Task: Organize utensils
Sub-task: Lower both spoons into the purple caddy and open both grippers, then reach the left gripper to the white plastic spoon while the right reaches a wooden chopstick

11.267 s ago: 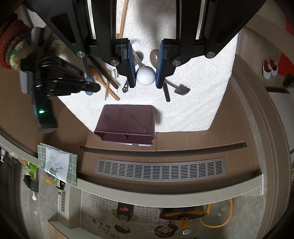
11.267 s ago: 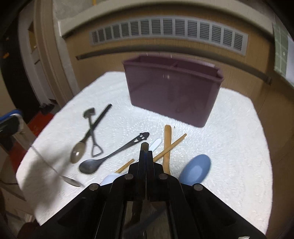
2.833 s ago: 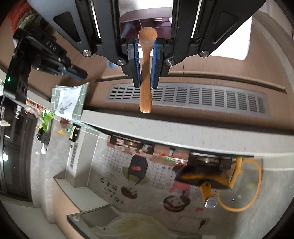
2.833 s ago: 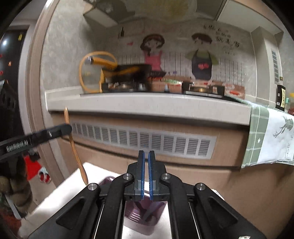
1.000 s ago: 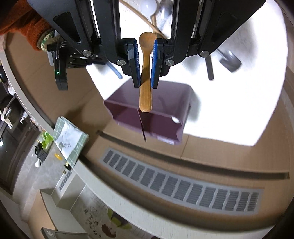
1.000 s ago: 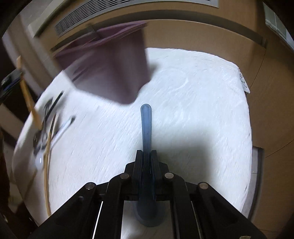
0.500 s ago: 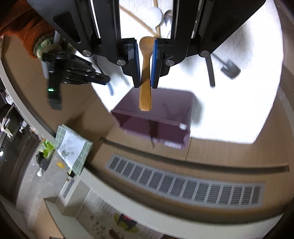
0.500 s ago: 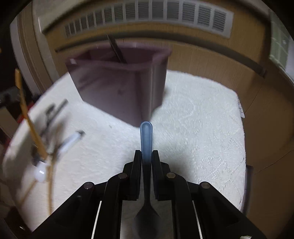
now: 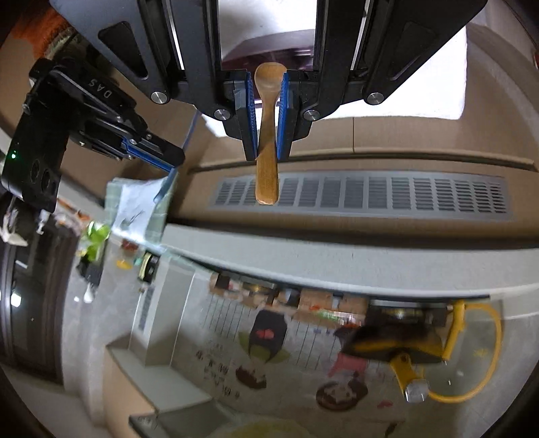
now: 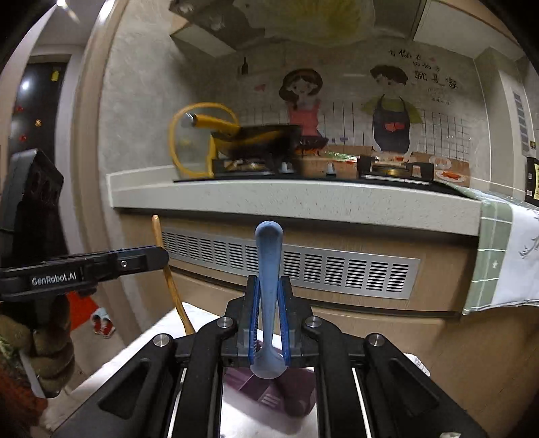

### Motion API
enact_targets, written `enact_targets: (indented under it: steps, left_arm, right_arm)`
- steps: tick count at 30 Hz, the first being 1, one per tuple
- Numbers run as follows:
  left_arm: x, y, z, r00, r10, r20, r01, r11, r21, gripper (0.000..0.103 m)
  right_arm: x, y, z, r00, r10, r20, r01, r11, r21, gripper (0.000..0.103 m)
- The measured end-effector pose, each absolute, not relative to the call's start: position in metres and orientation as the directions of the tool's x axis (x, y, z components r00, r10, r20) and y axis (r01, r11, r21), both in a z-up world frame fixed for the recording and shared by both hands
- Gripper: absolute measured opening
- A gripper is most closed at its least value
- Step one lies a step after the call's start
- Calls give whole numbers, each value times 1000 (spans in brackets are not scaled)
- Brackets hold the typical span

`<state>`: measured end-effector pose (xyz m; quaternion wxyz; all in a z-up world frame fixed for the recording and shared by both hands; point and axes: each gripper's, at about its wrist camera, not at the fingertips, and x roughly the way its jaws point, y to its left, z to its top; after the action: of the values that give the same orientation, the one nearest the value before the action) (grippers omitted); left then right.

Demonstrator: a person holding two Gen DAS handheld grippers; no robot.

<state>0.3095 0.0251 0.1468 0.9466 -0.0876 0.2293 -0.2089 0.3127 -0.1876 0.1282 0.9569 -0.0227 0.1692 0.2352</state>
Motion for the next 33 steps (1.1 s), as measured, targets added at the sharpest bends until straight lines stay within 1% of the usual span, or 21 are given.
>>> enact_targets:
  steps: [4, 6, 8, 10, 11, 12, 13, 15, 17, 19, 21, 23, 27, 30, 33]
  left_arm:
    - [347, 13, 112, 769, -418, -484, 337, 908, -248, 12]
    - [364, 8, 89, 724, -440, -531, 342, 898, -277, 12]
    - [381, 4, 65, 667, -483, -567, 360, 875, -323, 15]
    - [390, 2, 49, 642, -489, -590, 354, 872, -337, 22]
    - [391, 2, 44, 644, -480, -595, 346, 877, -334, 29]
    - [391, 3, 41, 649, -477, -592, 340, 879, -335, 31]
    - [389, 2, 41, 651, -480, -588, 339, 877, -340, 31]
    - [381, 2, 44, 661, -481, -576, 345, 876, -337, 33]
    - [367, 3, 50, 686, -465, -560, 351, 885, -306, 35]
    - [351, 3, 52, 696, -447, -562, 350, 894, -279, 35]
    - [332, 3, 47, 681, -440, -585, 355, 897, -262, 35]
    - [313, 2, 34, 651, -423, -631, 361, 903, -233, 35]
    - [268, 7, 3, 618, -377, -690, 350, 918, -188, 35]
    - [240, 15, -19, 585, -368, -723, 327, 923, -205, 35]
    - [214, 28, -38, 567, -325, -757, 281, 940, -194, 35]
  right_arm:
    - [343, -191, 91, 820, 399, -411, -414, 909, 57, 10]
    - [357, -192, 69, 800, 381, -463, -394, 916, 72, 10]
    - [373, -196, 42, 754, 377, -538, -383, 918, 107, 11]
    - [384, -201, 25, 720, 373, -585, -365, 921, 137, 12]
    - [385, -203, 21, 714, 372, -593, -362, 921, 141, 12]
    - [385, -205, 17, 710, 368, -600, -359, 923, 141, 12]
    - [382, -207, 15, 714, 361, -599, -353, 926, 138, 12]
    - [372, -211, 19, 729, 355, -586, -348, 929, 129, 12]
    - [359, -215, 26, 740, 354, -572, -354, 928, 117, 13]
    - [346, -218, 28, 735, 358, -577, -357, 926, 120, 14]
    - [331, -217, 23, 704, 364, -610, -374, 920, 117, 16]
    - [316, -211, 12, 657, 374, -655, -406, 907, 110, 16]
    - [270, -189, -30, 527, 393, -754, -499, 861, 101, 16]
    - [246, -175, -59, 442, 425, -790, -533, 833, 150, 16]
    - [237, -159, -77, 400, 445, -801, -542, 820, 185, 16]
